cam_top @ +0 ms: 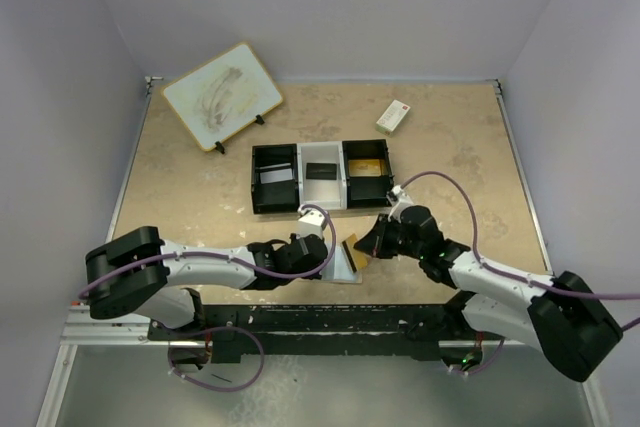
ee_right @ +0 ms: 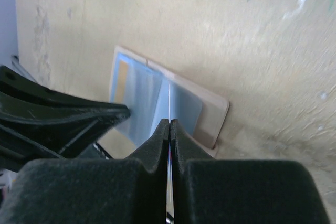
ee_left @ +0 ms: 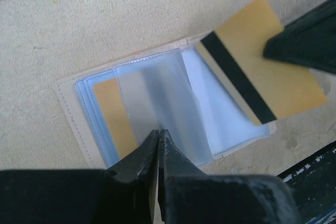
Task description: Take the credit cards out of the card holder
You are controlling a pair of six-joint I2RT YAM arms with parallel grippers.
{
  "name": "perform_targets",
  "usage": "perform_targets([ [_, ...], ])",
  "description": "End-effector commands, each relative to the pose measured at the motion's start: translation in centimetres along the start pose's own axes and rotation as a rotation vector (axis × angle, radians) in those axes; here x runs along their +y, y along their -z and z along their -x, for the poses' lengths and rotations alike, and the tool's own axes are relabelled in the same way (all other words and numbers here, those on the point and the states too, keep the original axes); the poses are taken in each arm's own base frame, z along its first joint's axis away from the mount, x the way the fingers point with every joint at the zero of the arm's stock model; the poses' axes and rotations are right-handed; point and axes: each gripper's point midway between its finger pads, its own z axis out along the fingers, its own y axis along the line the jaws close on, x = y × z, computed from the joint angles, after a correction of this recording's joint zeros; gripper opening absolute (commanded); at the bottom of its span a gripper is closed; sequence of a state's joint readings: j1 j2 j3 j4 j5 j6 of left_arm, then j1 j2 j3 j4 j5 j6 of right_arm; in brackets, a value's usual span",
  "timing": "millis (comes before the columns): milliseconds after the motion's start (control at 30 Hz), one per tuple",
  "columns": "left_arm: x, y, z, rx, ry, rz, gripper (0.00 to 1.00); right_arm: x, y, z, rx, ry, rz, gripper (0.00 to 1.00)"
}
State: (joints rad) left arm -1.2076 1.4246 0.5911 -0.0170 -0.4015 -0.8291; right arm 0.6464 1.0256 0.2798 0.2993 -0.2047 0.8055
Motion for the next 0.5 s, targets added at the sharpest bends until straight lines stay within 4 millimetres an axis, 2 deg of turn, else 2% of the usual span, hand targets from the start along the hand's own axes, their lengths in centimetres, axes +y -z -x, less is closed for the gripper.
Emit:
perform_targets([
  [0,0.9,0.2,-0.4,0.009,-0.007,0.032,0.00,2.4,-0.4,-0.9,0.022,-0.066,0.129,0.00],
  [267,0.7,0.1,-0.4,0.013,-0.008,0.030,0.00,0.7,-1.2,-1.2,-0.044,-0.190,0.036,0.00],
  [467,0.8,0.0,-0.6,0.017,-0.008,0.030,0.00,1.3,-2.6,-3.2,0.004,-0.189,0.024,0.05],
])
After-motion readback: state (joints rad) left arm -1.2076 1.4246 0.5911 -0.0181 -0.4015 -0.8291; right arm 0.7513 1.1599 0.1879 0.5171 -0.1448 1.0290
